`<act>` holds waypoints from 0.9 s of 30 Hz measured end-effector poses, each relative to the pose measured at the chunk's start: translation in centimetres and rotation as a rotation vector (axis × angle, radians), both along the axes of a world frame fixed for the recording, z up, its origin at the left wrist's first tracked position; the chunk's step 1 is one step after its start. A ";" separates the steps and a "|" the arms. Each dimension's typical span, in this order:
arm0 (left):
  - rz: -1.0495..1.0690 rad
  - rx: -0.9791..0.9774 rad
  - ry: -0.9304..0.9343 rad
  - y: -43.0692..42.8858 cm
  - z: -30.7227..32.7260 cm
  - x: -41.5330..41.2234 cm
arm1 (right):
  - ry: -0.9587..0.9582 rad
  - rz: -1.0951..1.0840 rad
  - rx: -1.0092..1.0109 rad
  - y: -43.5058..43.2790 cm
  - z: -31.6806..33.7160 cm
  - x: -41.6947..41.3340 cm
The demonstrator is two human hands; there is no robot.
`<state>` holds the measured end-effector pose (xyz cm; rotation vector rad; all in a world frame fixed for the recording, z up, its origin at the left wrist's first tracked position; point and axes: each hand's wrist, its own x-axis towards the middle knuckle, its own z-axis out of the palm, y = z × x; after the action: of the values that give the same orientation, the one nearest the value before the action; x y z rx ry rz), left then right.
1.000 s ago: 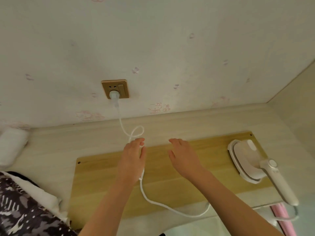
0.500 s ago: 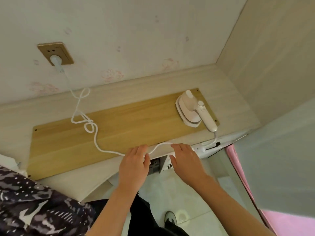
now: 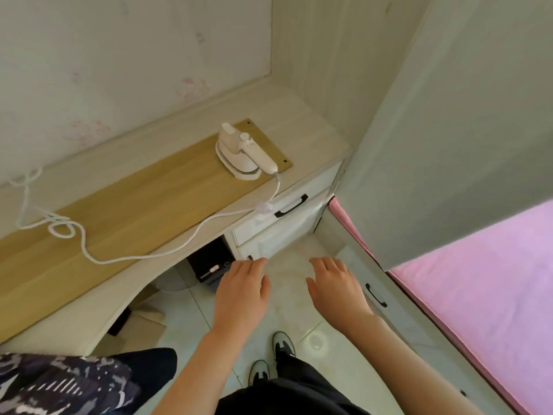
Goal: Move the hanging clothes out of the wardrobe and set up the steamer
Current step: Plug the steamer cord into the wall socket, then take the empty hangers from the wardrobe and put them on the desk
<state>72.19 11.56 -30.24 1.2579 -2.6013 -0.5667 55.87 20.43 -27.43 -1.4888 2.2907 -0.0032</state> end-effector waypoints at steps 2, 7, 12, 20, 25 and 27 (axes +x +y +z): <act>-0.064 -0.001 -0.006 0.6 -0.2 -0.4 | 0.010 -0.066 -0.005 1.6 0.0 0.3; -0.210 0.003 0.008 2.4 -0.4 -1.1 | 0.008 -0.252 -0.015 6.0 0.2 1.0; -0.307 0.011 0.020 4.7 -0.3 -2.5 | -0.009 -0.412 -0.041 10.6 0.1 1.0; -0.424 -0.002 0.046 10.3 1.0 -6.5 | 0.013 -0.577 -0.101 17.8 0.7 -1.4; -0.465 -0.018 0.079 14.9 1.4 -10.5 | 0.027 -0.611 -0.119 22.8 1.0 -4.7; -0.460 -0.025 0.090 17.3 1.3 -12.7 | 0.029 -0.605 -0.131 25.2 1.3 -6.7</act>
<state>59.45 28.88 -28.94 0.6029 -2.8137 -0.6418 49.19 45.59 -26.16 -0.7971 2.7147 -0.3069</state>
